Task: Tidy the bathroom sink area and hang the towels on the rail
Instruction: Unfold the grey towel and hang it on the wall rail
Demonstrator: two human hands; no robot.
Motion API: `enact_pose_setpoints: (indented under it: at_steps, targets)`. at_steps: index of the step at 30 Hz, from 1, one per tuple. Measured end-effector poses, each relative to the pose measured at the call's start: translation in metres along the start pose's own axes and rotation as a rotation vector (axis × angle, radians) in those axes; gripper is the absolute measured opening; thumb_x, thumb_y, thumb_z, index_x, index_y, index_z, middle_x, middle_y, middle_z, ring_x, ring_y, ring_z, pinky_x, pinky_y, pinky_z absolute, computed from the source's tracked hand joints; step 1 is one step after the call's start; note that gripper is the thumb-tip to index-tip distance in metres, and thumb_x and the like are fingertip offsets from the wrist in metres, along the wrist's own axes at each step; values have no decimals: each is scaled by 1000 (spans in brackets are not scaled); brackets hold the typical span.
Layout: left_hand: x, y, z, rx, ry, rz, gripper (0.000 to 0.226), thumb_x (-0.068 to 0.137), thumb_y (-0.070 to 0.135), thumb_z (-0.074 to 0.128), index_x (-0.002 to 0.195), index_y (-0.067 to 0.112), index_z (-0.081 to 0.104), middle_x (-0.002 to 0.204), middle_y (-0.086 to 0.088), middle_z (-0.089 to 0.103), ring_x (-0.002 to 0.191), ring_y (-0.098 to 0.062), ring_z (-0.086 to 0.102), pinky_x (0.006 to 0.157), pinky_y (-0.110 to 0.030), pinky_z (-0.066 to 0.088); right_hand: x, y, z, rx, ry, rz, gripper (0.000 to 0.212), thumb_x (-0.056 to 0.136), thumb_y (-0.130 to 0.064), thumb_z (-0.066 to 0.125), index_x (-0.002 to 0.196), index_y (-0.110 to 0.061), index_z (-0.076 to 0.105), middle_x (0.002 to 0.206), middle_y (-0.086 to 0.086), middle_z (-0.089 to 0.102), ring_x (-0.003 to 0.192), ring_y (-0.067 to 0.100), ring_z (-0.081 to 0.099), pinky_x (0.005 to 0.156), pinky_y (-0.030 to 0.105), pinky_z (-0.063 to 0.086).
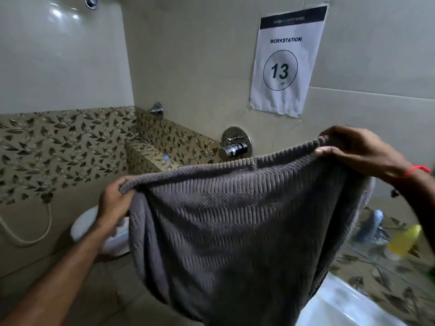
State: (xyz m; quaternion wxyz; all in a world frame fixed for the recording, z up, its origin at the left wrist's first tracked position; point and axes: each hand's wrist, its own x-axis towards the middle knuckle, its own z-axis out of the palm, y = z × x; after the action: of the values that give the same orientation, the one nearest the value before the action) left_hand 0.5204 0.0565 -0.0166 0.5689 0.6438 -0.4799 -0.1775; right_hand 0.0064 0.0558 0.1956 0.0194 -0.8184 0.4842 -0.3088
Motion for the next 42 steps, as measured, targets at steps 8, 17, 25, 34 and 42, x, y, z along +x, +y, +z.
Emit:
enact_pose_setpoints:
  at_steps: [8, 17, 25, 34, 42]
  targets:
    - [85, 70, -95, 424, -410, 150, 20, 90, 13, 71, 100, 30, 77, 102, 11, 77, 93, -11, 69, 66, -9, 51, 26, 26, -6, 104, -38, 172, 26, 85, -38, 70, 91, -13, 69, 86, 7, 73, 84, 21, 70, 70, 26, 51]
    - [61, 129, -81, 317, -653, -234, 57, 71, 62, 74, 102, 14, 80, 103, -11, 79, 95, -31, 76, 89, -41, 58, 44, 14, 28, 608, -367, 496, 14, 89, -7, 62, 99, -13, 69, 107, 23, 68, 89, 23, 67, 71, 25, 60]
    - [-46, 200, 30, -22, -920, -185, 39, 96, 43, 57, 95, 9, 77, 109, -16, 75, 84, -14, 74, 70, -23, 58, 12, -119, 81, 1084, -685, 296, 29, 94, -7, 57, 123, -8, 58, 80, 12, 60, 53, 21, 61, 44, 32, 59]
    - [-60, 238, 41, 436, -1016, 373, 13, 88, -2, 63, 97, 7, 68, 82, -7, 65, 71, -11, 56, 68, -36, 50, 12, -121, 78, 548, -276, 48, 34, 88, -60, 58, 109, -33, 59, 77, -3, 77, 60, 9, 69, 47, 22, 52]
    - [-21, 237, 18, 221, -756, 384, 37, 76, 2, 51, 94, 23, 76, 97, -19, 75, 84, -22, 63, 78, -47, 54, -11, -24, 125, 88, -889, 82, 64, 67, -84, 57, 108, -36, 68, 125, -1, 58, 112, 10, 50, 99, 28, 43]
